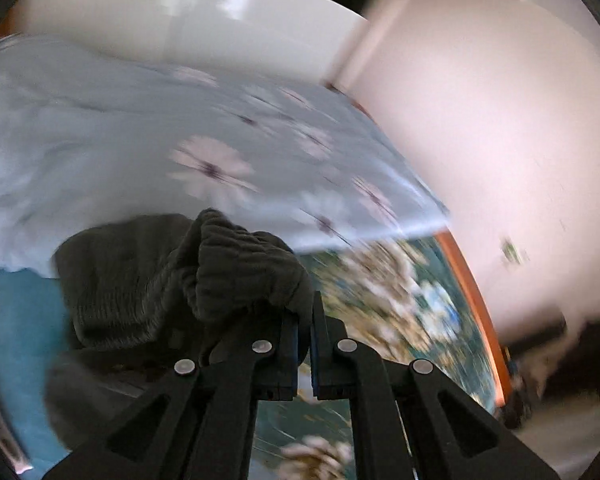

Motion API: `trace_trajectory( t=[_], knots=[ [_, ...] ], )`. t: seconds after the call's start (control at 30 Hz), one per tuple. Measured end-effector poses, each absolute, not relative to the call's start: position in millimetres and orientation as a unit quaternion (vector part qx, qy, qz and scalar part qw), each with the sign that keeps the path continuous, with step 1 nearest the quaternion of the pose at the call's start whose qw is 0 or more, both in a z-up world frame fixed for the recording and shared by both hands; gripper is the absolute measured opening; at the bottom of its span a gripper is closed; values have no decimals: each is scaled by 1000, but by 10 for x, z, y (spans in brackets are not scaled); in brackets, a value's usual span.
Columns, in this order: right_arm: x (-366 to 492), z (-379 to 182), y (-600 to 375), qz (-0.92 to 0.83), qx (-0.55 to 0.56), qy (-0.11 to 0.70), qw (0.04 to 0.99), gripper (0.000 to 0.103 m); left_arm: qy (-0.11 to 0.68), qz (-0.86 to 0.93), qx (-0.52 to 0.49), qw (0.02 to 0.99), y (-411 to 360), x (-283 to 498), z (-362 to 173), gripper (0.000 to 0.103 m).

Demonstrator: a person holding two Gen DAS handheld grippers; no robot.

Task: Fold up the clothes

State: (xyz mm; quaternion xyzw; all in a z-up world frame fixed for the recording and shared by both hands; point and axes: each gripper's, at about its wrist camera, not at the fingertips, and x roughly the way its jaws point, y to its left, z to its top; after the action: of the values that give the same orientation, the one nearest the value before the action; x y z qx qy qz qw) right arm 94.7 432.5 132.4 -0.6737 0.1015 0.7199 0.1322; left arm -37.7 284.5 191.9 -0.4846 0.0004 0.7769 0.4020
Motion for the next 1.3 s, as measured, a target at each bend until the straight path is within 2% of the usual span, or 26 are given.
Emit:
trace_trajectory(
  t=[0.13,0.33,0.57,0.63,0.67,0.7,0.77,0.93,1.13,1.2,1.23,1.3],
  knots=[
    [1385,1378,4733,726,-652,143,167,103,48,733,-508,449,3496,437,1855,4],
    [1976,1305,5414,723,-635,176,209,103,92,669,-572,466,4408,1432,1503,4],
    [2437,1323,6355,709,-625,209,249,103,119,621,-666,395,5135,1978,930,5],
    [2505,1297,6565,708,-624,221,247,103,99,606,-697,372,5161,1994,807,10],
    [2534,1278,6661,708,-624,225,242,103,81,599,-703,374,5157,1983,763,16],
    [2537,1241,6718,708,-625,229,235,103,65,594,-709,376,5148,1971,726,30],
    [2529,1159,6808,706,-629,239,220,103,43,600,-708,369,5047,1898,798,45],
    [2377,921,6812,708,-641,245,168,103,-23,670,-678,302,4342,1543,1136,45],
    [1979,591,6651,726,-658,176,93,101,-97,739,-652,140,2919,1283,1380,45],
    [1828,483,6592,727,-667,143,77,93,-126,747,-647,84,2430,1302,1376,45],
    [1764,427,6568,725,-673,130,72,85,-140,750,-644,58,2166,1344,1382,45],
    [1664,290,6518,714,-689,103,69,79,-161,752,-639,10,1700,1453,1361,45]
  ],
)
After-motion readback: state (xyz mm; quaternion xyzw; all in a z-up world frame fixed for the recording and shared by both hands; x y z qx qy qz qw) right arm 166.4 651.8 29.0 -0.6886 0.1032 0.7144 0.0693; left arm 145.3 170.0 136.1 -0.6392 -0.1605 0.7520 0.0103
